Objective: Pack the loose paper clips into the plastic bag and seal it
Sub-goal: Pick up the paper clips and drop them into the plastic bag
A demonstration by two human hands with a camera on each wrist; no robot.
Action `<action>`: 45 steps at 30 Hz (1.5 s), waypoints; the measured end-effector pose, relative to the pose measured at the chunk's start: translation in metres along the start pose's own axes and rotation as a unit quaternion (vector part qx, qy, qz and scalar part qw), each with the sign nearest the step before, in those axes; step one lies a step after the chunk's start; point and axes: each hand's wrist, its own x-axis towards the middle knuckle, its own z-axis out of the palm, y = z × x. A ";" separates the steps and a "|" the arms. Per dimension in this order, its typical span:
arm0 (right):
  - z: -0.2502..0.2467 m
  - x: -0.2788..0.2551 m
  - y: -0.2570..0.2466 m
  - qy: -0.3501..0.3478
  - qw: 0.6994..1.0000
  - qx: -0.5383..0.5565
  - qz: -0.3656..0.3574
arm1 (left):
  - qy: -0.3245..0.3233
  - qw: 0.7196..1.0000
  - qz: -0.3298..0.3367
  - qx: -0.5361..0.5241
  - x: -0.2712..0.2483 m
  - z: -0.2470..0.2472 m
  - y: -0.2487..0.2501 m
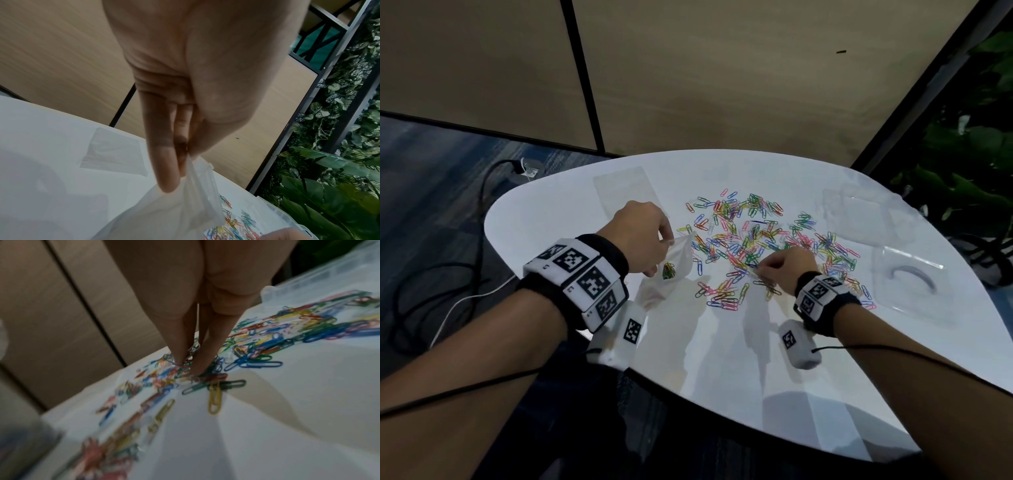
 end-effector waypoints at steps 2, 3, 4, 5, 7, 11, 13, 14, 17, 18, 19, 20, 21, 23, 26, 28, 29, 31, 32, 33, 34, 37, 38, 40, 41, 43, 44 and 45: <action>-0.007 0.004 0.003 -0.026 0.992 0.121 0.037 | -0.003 1.000 0.000 0.002 0.001 0.002 0.003; -0.011 0.003 -0.001 -0.043 0.975 0.211 0.052 | -0.005 1.000 0.001 0.005 0.001 0.003 0.004; -0.013 0.003 -0.005 -0.060 0.946 0.312 0.060 | -0.005 1.000 0.001 0.009 0.002 0.004 0.005; -0.015 0.002 -0.013 -0.081 0.909 0.403 0.063 | -0.005 1.000 0.000 0.013 0.003 0.005 0.006; -0.020 -0.007 -0.039 -0.134 0.838 0.527 0.049 | -0.005 1.000 0.000 0.019 0.005 0.007 0.008; -0.016 -0.032 -0.086 -0.221 0.773 0.595 0.004 | -0.010 1.000 -0.003 0.019 0.006 0.011 0.013; -0.006 -0.045 -0.099 -0.233 0.788 0.569 -0.026 | -0.007 1.000 -0.001 0.010 0.005 0.012 0.015; 0.000 -0.050 -0.103 -0.225 0.806 0.546 -0.042 | -0.006 1.000 0.001 0.007 0.004 0.012 0.016; 0.016 -0.055 -0.099 -0.152 0.896 0.397 -0.126 | -0.004 1.000 0.001 -0.003 0.001 0.011 0.017; 0.018 -0.056 -0.098 -0.128 0.924 0.322 -0.163 | -0.003 1.000 -0.002 -0.011 0.001 0.011 0.018; 0.017 -0.057 -0.098 -0.103 0.943 0.250 -0.194 | -0.001 1.000 -0.005 -0.017 0.000 0.010 0.018; 0.014 -0.059 -0.100 -0.082 0.952 0.203 -0.215 | 0.001 1.000 -0.008 -0.018 0.000 0.009 0.018; 0.011 -0.061 -0.102 -0.064 0.953 0.184 -0.234 | 0.003 1.000 -0.011 -0.016 0.000 0.008 0.017; 0.003 -0.062 -0.105 -0.034 0.943 0.213 -0.254 | 0.008 1.000 -0.018 -0.007 0.001 0.006 0.016; 0.000 -0.055 -0.092 -0.005 0.946 0.148 -0.288 | 0.017 0.999 -0.028 -0.007 0.002 0.000 0.012; 0.012 -0.052 -0.073 -0.055 0.939 -0.048 -0.336 | 0.021 0.999 -0.030 -0.002 0.002 -0.004 0.009; 0.022 -0.054 -0.064 -0.086 0.917 -0.138 -0.364 | 0.023 0.999 -0.030 0.001 0.002 -0.006 0.008; 0.047 -0.055 -0.042 -0.112 0.862 -0.222 -0.442 | 0.021 0.999 -0.030 0.004 0.002 -0.007 0.008; 0.061 -0.053 -0.029 -0.111 0.837 -0.247 -0.475 | 0.019 0.999 -0.029 0.007 0.002 -0.007 0.008; 0.070 -0.051 -0.019 -0.106 0.821 -0.281 -0.485 | 0.017 0.999 -0.028 0.012 0.002 -0.006 0.009; 0.077 -0.047 -0.008 -0.088 0.813 -0.315 -0.482 | 0.016 0.999 -0.027 0.018 0.002 -0.006 0.009; 0.079 -0.034 0.012 -0.046 0.822 -0.388 -0.414 | 0.015 0.999 -0.028 0.018 0.003 -0.005 0.008; 0.077 -0.029 0.016 -0.027 0.831 -0.400 -0.386 | 0.014 0.999 -0.029 0.017 0.003 -0.004 0.007; 0.073 -0.021 0.024 -0.011 0.856 -0.398 -0.331 | 0.015 0.999 -0.029 0.016 0.004 -0.004 0.007; 0.071 -0.017 0.026 -0.019 0.868 -0.394 -0.300 | 0.015 0.999 -0.029 0.017 0.005 -0.003 0.007; 0.070 -0.013 0.028 -0.026 0.883 -0.382 -0.273 | 0.013 0.999 -0.028 0.020 0.006 -0.002 0.008; 0.071 -0.011 0.027 -0.024 0.885 -0.375 -0.275 | 0.012 0.999 -0.028 0.020 0.006 -0.002 0.008; 0.073 -0.011 0.024 -0.021 0.887 -0.369 -0.277 | 0.011 0.999 -0.027 0.021 0.006 -0.001 0.008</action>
